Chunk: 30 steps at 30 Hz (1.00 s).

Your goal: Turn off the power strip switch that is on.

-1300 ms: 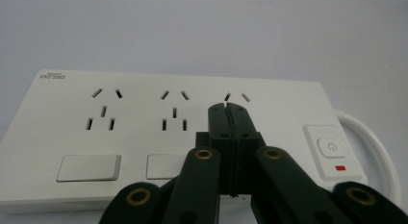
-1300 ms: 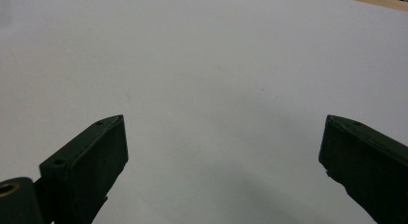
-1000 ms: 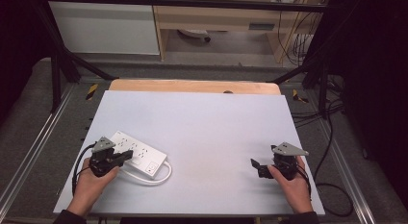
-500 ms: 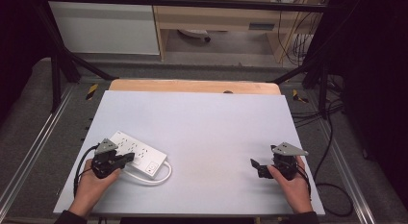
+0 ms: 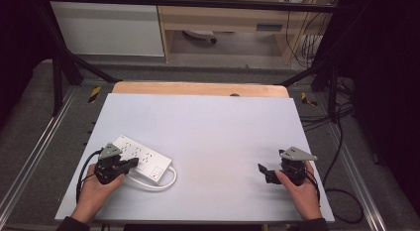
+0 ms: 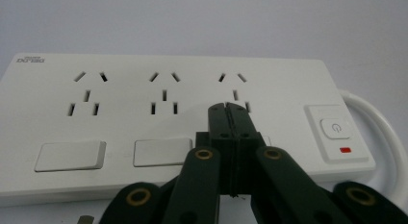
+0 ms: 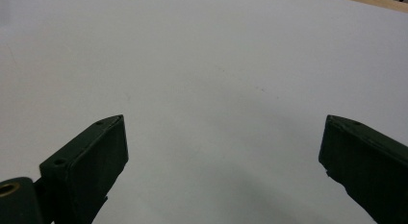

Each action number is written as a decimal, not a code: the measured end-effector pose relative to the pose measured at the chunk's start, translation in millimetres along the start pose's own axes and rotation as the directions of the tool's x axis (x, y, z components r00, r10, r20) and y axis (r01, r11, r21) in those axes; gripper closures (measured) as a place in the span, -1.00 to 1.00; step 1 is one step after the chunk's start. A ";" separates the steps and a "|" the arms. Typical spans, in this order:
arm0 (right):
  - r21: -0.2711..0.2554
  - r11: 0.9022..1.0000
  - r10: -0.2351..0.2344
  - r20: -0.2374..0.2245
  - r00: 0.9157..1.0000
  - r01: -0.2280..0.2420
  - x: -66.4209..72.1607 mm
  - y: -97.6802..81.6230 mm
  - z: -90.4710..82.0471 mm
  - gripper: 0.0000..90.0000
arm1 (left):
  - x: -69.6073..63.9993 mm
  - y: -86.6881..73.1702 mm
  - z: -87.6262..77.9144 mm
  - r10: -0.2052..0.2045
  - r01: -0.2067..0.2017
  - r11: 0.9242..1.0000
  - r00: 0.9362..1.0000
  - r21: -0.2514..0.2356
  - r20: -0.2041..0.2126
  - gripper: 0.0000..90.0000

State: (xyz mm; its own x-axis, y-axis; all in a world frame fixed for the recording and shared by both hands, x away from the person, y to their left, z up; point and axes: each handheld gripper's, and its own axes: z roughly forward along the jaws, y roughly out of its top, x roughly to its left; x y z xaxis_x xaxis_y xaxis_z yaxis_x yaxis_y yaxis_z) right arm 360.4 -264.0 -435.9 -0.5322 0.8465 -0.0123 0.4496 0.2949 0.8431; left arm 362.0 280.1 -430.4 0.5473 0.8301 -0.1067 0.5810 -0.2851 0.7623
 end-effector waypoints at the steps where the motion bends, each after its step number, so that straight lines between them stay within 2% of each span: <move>1: 0.000 1.000 0.000 -0.001 1.000 0.000 0.1 0.0 0.0 -0.92 | 0.1 -0.1 0.1 0.000 0.000 1.000 1.000 0.000 0.000 1.00; 12: 0.002 1.000 0.000 -0.003 1.000 0.000 0.3 0.1 0.0 -0.92 | 0.2 -0.2 0.2 0.005 -0.005 1.000 1.000 0.002 -0.001 1.00; 30: 0.003 1.000 -0.003 -0.002 1.000 0.003 0.3 0.0 0.1 -0.92 | 1.9 -0.7 0.6 -0.011 0.011 1.000 1.000 -0.002 0.012 1.00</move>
State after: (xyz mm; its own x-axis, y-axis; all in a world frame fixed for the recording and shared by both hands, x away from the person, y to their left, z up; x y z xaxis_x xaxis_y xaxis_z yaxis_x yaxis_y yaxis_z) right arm 360.3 -263.7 -435.9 -0.5351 0.8447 -0.0133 0.4504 0.2986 0.8414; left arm 362.9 281.5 -431.5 0.5482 0.8274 -0.1223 0.5854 -0.2751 0.7626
